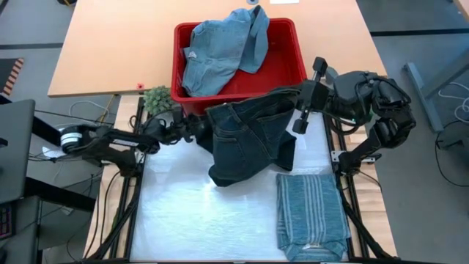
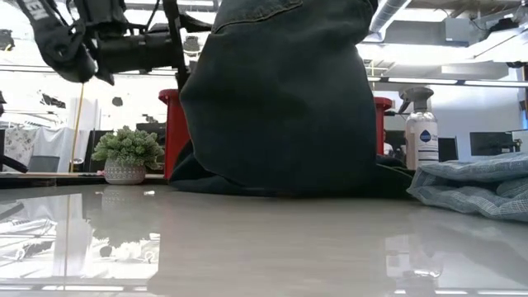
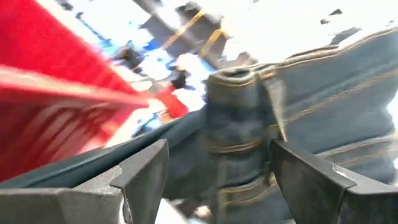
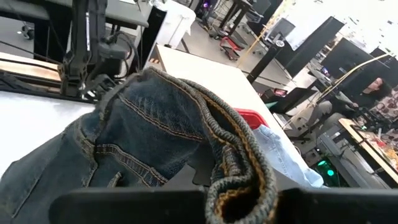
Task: Fold Laundry from Bin
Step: Fold the blue denim pants
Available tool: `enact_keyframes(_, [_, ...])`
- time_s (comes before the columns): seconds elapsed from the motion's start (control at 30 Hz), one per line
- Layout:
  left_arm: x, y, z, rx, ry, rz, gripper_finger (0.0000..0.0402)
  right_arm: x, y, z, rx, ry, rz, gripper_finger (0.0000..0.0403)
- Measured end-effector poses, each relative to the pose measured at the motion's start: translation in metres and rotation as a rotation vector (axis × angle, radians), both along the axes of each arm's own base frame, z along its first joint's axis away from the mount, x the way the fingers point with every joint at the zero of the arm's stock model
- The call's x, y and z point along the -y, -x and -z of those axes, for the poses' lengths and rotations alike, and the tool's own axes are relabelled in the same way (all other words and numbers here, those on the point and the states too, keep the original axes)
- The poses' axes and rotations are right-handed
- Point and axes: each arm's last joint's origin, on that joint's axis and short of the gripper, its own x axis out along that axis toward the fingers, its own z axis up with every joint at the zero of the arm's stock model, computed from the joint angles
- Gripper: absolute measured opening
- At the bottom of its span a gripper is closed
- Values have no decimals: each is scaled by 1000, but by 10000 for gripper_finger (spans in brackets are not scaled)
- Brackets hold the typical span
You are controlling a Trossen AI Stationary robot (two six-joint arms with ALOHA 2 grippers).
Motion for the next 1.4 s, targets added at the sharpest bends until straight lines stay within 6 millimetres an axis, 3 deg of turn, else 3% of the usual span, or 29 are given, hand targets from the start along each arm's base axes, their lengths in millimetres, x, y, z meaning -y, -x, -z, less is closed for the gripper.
enact_keyframes(0.23, [-9,-22,8,59,-4,161,268,-4,0,0,-5,18,-24,44])
enact_keyframes(0.5, [-12,-56,-17,90,-214,367,260,-4,5,-2,-3,21,-28,44])
enact_keyframes(0.63, [-14,-61,-31,127,-297,363,210,-4,8,-2,-9,22,-28,44])
enact_keyframes(0.77, [-15,-62,-34,135,-291,366,106,-4,8,-2,-11,23,-27,44])
enact_keyframes(0.83, [-15,-62,-34,136,-255,386,41,-3,9,-2,-13,23,-21,44])
enact_keyframes(0.9, [-14,-61,-36,144,-193,415,16,-1,9,-2,-10,29,30,44])
enact_keyframes(1.2, [-4,-22,-93,312,-155,395,6,17,12,3,-12,-12,211,44])
enact_keyframes(1.4, [3,-1,-144,198,-197,321,5,25,11,2,18,-37,258,44])
